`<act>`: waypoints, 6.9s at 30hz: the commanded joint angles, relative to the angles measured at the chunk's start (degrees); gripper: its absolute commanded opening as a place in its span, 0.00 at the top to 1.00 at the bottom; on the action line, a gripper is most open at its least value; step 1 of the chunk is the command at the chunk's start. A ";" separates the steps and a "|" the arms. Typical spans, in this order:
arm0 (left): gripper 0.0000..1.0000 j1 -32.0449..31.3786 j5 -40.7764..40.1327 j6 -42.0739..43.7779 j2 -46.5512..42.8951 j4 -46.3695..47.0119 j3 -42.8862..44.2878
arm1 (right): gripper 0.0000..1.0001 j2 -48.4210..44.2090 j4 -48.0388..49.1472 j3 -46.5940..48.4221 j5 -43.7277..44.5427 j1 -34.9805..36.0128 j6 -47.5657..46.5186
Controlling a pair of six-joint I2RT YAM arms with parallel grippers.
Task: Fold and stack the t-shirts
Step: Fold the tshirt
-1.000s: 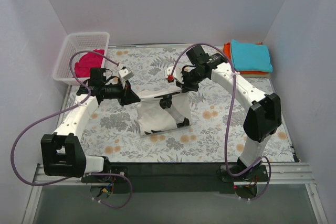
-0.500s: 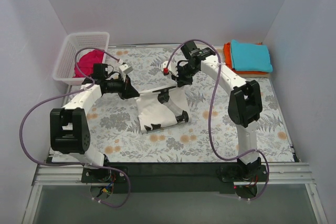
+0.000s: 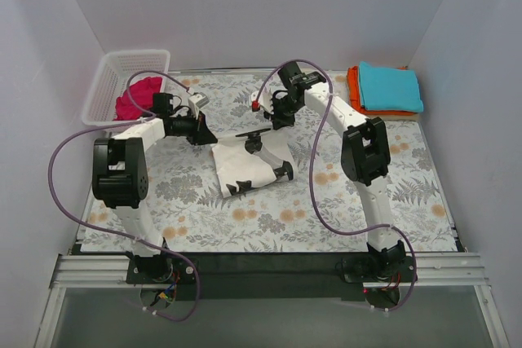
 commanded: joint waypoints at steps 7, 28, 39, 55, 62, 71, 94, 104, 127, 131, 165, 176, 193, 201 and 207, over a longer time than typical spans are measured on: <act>1.00 0.47 -2.59 -3.37 6.71 4.12 7.22 | 0.87 4.30 7.28 4.18 3.01 -1.29 -1.82; 0.50 1.35 -14.28 -18.76 -0.57 10.89 4.41 | 0.52 -9.84 21.35 -11.46 -5.76 -6.02 38.86; 0.50 -9.37 -9.01 -6.01 8.83 11.32 13.63 | 0.61 -0.36 25.65 -6.45 -18.87 -15.34 60.92; 0.47 -16.84 -12.97 -5.74 23.24 14.31 28.58 | 0.73 8.70 36.02 -7.95 -17.46 -15.09 67.00; 0.52 -17.81 -12.09 -5.83 24.04 14.49 29.37 | 0.69 9.93 38.31 -9.35 -18.87 -14.56 68.58; 0.57 -18.78 -11.82 -6.80 26.06 14.49 31.31 | 0.67 9.50 40.77 -12.68 -20.01 -14.21 69.73; 1.00 -19.83 -8.75 -6.71 23.43 15.45 31.75 | 0.78 8.08 43.85 -15.33 -18.79 -13.06 71.05; 1.00 -21.33 -7.78 -6.62 23.33 16.95 33.85 | 0.86 8.61 43.85 -15.59 -18.87 -12.98 70.96; 0.60 -12.46 -7.79 -32.70 6.14 20.81 24.74 | 0.44 -13.26 30.93 -16.47 -11.82 -16.84 56.71; 0.79 -10.43 -6.29 -40.52 1.72 23.97 15.68 | 0.59 -12.66 33.47 -14.89 -22.02 -15.44 64.00; 0.82 -8.49 11.47 -68.22 -2.04 50.69 -11.12 | 0.65 -15.18 52.72 -36.05 -39.34 -7.62 83.35; 0.82 -14.30 6.72 -77.29 6.34 65.11 -21.69 | 0.65 -11.00 55.01 -47.49 -36.46 -3.83 80.02; 0.80 -7.44 8.92 -62.22 0.08 46.50 -20.38 | 0.68 -15.37 45.27 -51.73 -38.56 -7.09 70.88; 0.78 -7.44 2.78 -64.89 5.74 50.69 -4.93 | 0.67 -9.61 44.90 -29.18 -33.99 -9.28 73.24; 0.76 -7.35 0.66 -70.52 17.95 58.78 2.91 | 0.67 3.49 49.73 -16.48 -32.23 -10.78 78.94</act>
